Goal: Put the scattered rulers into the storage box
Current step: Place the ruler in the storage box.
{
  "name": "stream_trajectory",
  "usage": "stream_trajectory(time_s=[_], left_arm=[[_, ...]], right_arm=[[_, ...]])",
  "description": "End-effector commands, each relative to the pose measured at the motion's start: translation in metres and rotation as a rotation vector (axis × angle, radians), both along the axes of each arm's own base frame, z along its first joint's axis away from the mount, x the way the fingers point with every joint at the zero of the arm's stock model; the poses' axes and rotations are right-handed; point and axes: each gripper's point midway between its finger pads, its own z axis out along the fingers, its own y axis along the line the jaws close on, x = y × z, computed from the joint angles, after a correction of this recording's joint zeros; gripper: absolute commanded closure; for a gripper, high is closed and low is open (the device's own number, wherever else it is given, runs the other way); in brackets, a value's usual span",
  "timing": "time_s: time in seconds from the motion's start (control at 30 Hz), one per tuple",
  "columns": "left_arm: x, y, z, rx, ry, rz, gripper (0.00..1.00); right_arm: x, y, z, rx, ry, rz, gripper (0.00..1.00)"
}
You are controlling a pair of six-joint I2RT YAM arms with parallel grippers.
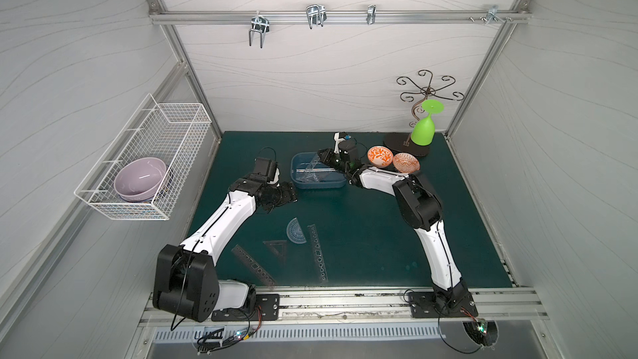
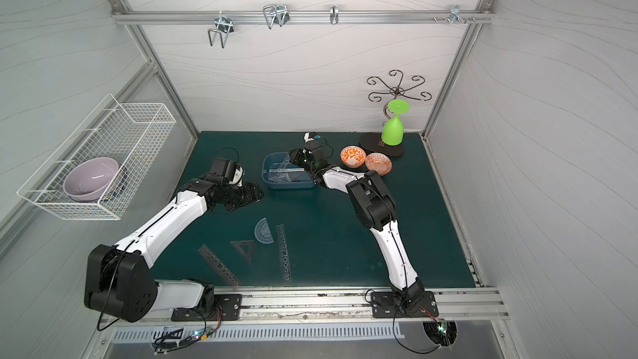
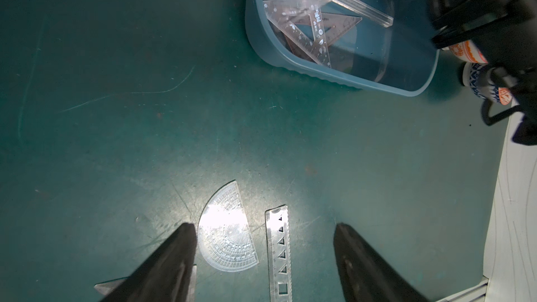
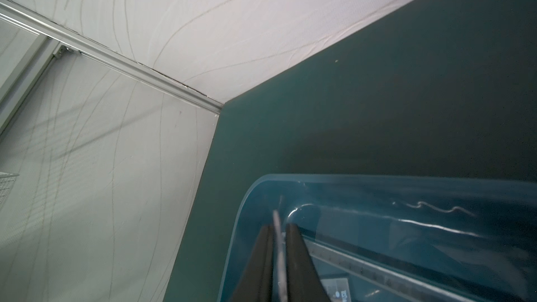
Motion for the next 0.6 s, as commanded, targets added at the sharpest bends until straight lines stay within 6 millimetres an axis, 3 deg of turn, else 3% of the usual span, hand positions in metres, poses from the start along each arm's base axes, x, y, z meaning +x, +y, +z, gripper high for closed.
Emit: stream_trajectory(time_s=[0.0,0.17,0.33,0.47,0.57], left_arm=[[0.001,-0.001,-0.002,-0.005,0.005,-0.013,0.21],[0.002,-0.002,-0.001,-0.017,0.005,-0.014,0.21],[0.002,-0.003,-0.001,-0.029,0.006,-0.014,0.21],[-0.002,-0.004,-0.003,-0.043,0.011,-0.012,0.21],[-0.008,-0.008,-0.004,-0.065,0.014,-0.007,0.23]], right_arm=[[-0.002,0.003,-0.009,-0.004,-0.008,0.020,0.82],[-0.002,-0.013,0.008,-0.012,-0.046,0.035,0.68],[0.004,-0.039,0.063,-0.022,-0.138,0.052,0.54],[-0.005,-0.057,0.112,-0.045,-0.209,0.082,0.49],[-0.022,-0.069,0.125,-0.092,-0.219,0.102,0.48]])
